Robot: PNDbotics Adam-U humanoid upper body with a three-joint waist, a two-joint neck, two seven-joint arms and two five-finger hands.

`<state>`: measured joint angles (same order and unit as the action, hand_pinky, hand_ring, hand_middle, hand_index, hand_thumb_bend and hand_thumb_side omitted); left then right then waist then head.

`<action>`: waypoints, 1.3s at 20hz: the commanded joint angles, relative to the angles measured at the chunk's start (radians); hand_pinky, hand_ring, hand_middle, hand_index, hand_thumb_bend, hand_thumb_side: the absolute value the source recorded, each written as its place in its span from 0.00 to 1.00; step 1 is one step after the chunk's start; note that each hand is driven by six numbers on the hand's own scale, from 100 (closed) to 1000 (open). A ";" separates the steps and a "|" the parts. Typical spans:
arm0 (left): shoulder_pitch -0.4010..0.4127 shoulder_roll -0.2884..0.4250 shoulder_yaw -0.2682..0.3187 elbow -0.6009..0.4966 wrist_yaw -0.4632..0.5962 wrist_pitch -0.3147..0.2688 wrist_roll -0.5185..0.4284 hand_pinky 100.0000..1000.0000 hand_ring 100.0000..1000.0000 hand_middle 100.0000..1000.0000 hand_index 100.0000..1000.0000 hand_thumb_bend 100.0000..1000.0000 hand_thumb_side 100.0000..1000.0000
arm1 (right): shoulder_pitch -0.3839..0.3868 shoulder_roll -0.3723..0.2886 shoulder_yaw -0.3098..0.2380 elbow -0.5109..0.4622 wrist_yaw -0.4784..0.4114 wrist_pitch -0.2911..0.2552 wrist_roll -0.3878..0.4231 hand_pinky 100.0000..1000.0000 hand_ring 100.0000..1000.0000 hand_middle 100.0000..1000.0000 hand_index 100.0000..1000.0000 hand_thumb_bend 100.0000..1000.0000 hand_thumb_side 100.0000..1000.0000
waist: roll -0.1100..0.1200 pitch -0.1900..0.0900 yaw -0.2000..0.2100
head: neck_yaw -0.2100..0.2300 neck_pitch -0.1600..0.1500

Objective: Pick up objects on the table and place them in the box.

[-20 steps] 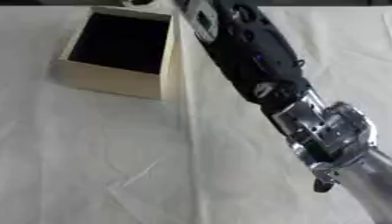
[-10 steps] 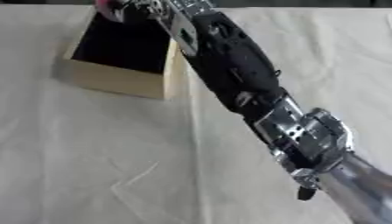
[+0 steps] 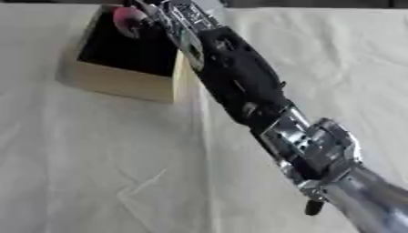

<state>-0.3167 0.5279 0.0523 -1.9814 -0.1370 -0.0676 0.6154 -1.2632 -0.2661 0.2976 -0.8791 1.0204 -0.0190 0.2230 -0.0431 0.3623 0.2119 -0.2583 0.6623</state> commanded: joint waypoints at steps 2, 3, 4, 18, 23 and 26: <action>-0.004 0.012 0.007 -0.019 0.002 0.001 0.001 0.61 0.72 0.61 0.80 0.53 0.79 | -0.013 -0.014 0.009 -0.011 0.010 -0.050 0.058 0.55 0.47 0.36 0.59 0.00 0.00 | 0.006 -0.019 -0.001 | 0.003 0.001; -0.003 0.012 0.007 -0.019 0.002 0.001 0.001 0.61 0.72 0.61 0.80 0.53 0.79 | -0.012 -0.016 0.013 -0.013 0.012 -0.060 0.075 0.56 0.48 0.37 0.60 0.00 0.00 | 0.006 -0.019 -0.002 | 0.004 0.002; -0.003 0.012 0.007 -0.019 0.002 0.001 0.001 0.61 0.72 0.61 0.80 0.53 0.79 | -0.010 -0.017 0.015 -0.015 0.016 -0.069 0.091 0.57 0.49 0.39 0.61 0.00 0.00 | 0.006 -0.019 -0.002 | 0.004 0.003; 0.001 0.012 0.008 -0.019 0.003 0.004 0.002 0.61 0.72 0.61 0.80 0.52 0.79 | -0.017 -0.026 0.009 -0.037 0.220 -0.103 0.248 0.79 0.85 0.80 0.94 0.13 0.62 | 0.008 -0.027 -0.008 | 0.003 0.010; 0.002 0.012 0.009 -0.019 0.002 0.005 0.003 0.61 0.72 0.61 0.80 0.52 0.78 | -0.020 -0.031 0.000 -0.072 0.169 -0.103 0.249 0.78 0.82 0.76 0.94 0.12 0.51 | 0.010 -0.032 -0.015 | 0.008 0.011; 0.002 0.013 0.009 -0.019 0.002 0.005 0.002 0.62 0.72 0.61 0.80 0.52 0.78 | -0.021 -0.041 0.004 -0.126 0.104 -0.087 0.239 0.77 0.80 0.75 0.93 0.08 0.51 | 0.011 -0.035 -0.019 | 0.012 0.013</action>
<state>-0.3084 0.5276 0.0526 -1.9814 -0.1362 -0.0649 0.6172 -1.2580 -0.2818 0.3078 -0.9663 1.1510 -0.1130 0.4659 -0.0387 0.3560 0.1912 -0.2490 0.6697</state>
